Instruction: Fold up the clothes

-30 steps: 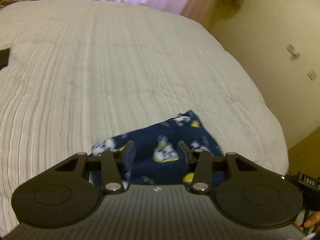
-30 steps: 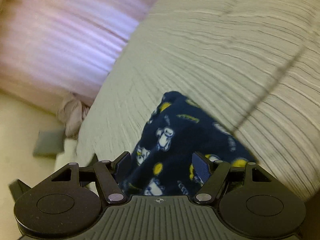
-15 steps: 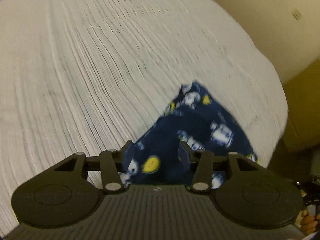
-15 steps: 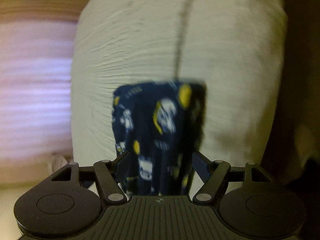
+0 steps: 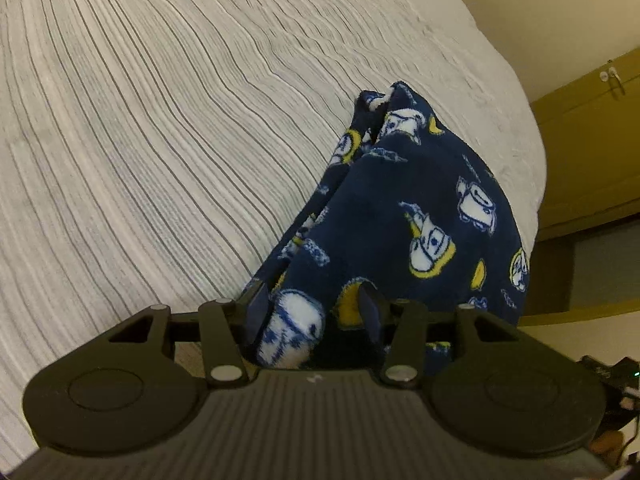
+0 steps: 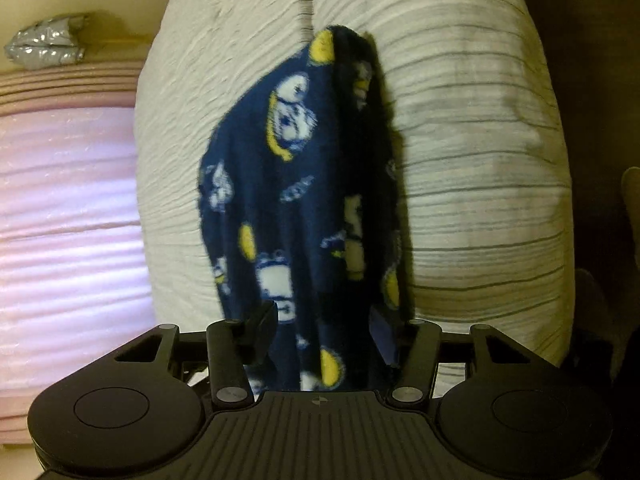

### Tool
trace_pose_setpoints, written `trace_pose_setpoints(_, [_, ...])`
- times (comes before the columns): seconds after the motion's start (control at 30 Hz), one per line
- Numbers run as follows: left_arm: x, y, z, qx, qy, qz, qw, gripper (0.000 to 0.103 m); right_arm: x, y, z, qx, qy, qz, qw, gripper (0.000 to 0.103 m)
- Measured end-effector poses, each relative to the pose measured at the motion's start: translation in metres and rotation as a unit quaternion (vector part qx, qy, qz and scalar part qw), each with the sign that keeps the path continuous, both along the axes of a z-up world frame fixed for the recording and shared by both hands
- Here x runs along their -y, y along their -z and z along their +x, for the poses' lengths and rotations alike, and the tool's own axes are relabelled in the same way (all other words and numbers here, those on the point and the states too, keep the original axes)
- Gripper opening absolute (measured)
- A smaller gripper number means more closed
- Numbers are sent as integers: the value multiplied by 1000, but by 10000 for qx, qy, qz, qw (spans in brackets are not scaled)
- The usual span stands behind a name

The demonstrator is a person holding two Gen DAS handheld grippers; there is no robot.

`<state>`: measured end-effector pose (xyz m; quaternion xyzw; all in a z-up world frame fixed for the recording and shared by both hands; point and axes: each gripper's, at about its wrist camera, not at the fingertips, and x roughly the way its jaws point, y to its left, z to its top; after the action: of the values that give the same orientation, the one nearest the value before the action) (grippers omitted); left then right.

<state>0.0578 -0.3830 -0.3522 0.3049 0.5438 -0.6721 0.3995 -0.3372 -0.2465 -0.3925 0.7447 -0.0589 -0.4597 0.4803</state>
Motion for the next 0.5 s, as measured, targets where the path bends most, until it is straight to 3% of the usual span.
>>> trace_pose_setpoints(0.03, [2,2,2,-97,27,14,9999,41,-2,2,4,-32,8,-44,10000,48])
trace_pose_setpoints(0.07, [3,4,4,-212,71,22,9997,36,-3,4,8,-63,15,-75,10000,27])
trace_pose_setpoints(0.1, [5,7,6,-327,115,30,9994,31,-3,4,11,-128,3,-75,9999,19])
trace_pose_setpoints(0.17, [6,8,9,-521,162,-43,9985,3,-4,4,15,-379,-11,-115,9992,5])
trace_pose_setpoints(0.33, [5,10,30,-760,81,-295,9966,3,-16,-8,11,-1165,135,-282,9927,3])
trace_pose_setpoints(0.5, [10,18,29,-756,261,-129,9967,4,-13,-4,16,-1026,-71,-198,9945,4])
